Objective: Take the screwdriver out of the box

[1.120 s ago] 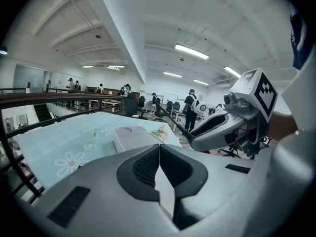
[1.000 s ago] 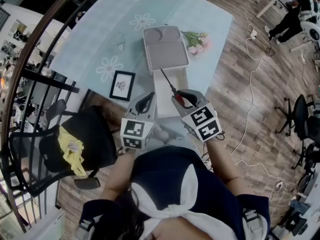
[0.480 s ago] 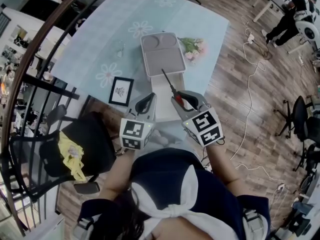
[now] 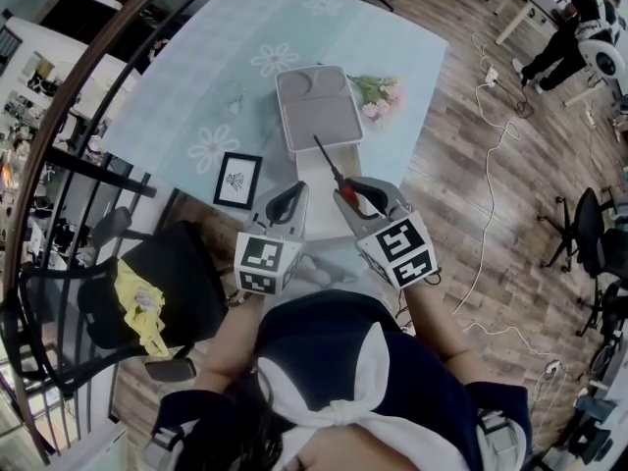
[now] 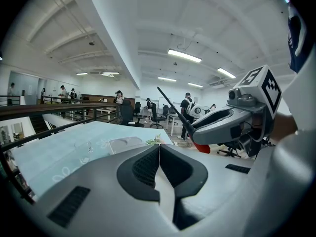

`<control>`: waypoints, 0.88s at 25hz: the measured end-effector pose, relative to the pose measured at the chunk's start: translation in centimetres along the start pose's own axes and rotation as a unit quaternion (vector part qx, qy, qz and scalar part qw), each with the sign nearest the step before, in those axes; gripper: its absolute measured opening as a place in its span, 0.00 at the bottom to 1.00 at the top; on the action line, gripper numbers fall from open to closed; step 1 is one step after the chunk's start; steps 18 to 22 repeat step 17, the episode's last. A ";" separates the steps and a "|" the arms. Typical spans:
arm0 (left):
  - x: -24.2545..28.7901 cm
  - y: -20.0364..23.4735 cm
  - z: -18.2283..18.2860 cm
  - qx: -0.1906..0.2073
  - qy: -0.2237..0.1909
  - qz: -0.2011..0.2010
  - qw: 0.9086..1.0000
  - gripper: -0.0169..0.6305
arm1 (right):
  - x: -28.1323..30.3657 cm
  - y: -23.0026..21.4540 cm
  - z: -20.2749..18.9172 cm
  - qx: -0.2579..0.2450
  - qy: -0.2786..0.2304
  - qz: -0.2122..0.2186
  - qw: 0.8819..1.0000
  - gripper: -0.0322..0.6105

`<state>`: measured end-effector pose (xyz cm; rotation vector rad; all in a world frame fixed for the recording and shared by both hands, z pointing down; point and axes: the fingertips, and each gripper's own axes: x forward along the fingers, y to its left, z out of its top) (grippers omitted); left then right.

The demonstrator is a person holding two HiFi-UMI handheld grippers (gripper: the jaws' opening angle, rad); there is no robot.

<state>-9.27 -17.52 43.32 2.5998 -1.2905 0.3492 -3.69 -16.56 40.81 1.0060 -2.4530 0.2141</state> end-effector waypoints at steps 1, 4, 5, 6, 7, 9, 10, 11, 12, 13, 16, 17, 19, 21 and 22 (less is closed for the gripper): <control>0.0 0.0 -0.1 0.000 0.000 0.000 1.000 0.05 | 0.0 0.0 0.0 0.000 0.000 0.000 1.000 0.20; 0.0 0.0 -0.4 -0.003 -0.001 0.002 1.000 0.05 | 0.0 -0.1 -0.1 0.002 -0.001 -0.003 1.000 0.20; 0.0 0.0 -0.5 -0.004 0.000 0.002 1.000 0.05 | 0.0 -0.2 -0.1 0.003 -0.002 -0.004 1.000 0.20; 0.0 -0.1 -0.6 -0.006 0.002 0.002 1.000 0.05 | 0.0 -0.2 -0.1 0.003 -0.003 -0.005 1.000 0.20; 0.0 -0.1 -0.7 -0.006 0.004 0.001 1.000 0.05 | 0.0 -0.2 -0.1 0.004 -0.004 -0.005 1.000 0.20; 0.0 -0.2 -0.7 -0.006 0.006 0.000 1.000 0.05 | 0.0 -0.3 -0.2 0.005 -0.003 -0.005 1.000 0.20; 0.1 -0.2 -0.7 -0.006 0.005 0.000 1.000 0.05 | 0.0 -0.3 -0.3 0.006 -0.002 -0.005 1.000 0.20; 0.1 -0.2 -0.7 -0.006 0.005 0.000 1.000 0.05 | 0.1 -0.4 -0.3 0.006 -0.001 -0.005 1.000 0.20; 0.2 -0.2 -0.6 -0.005 0.006 0.000 1.000 0.05 | 0.1 -0.4 -0.4 0.007 0.000 -0.006 1.000 0.20; 0.3 -0.2 -0.7 -0.005 0.008 0.000 1.000 0.05 | 0.2 -0.5 -0.6 0.008 0.001 -0.006 1.000 0.20; 0.4 -0.1 -0.9 -0.005 0.009 -0.001 1.000 0.05 | 0.4 -0.5 -0.9 0.008 0.004 -0.006 1.000 0.20; 0.4 0.0 -1.0 -0.006 0.008 0.000 1.000 0.05 | 0.5 -0.5 -0.9 0.009 0.004 -0.007 1.000 0.20; 0.4 0.0 -1.0 -0.006 0.008 0.000 1.000 0.05 | 0.5 -0.5 -0.9 0.009 0.004 -0.007 1.000 0.20; 0.4 0.0 -1.0 -0.006 0.008 0.000 1.000 0.05 | 0.5 -0.5 -0.9 0.009 0.004 -0.007 1.000 0.20; 0.4 0.0 -1.0 -0.006 0.008 0.000 1.000 0.05 | 0.5 -0.5 -0.9 0.009 0.004 -0.007 1.000 0.20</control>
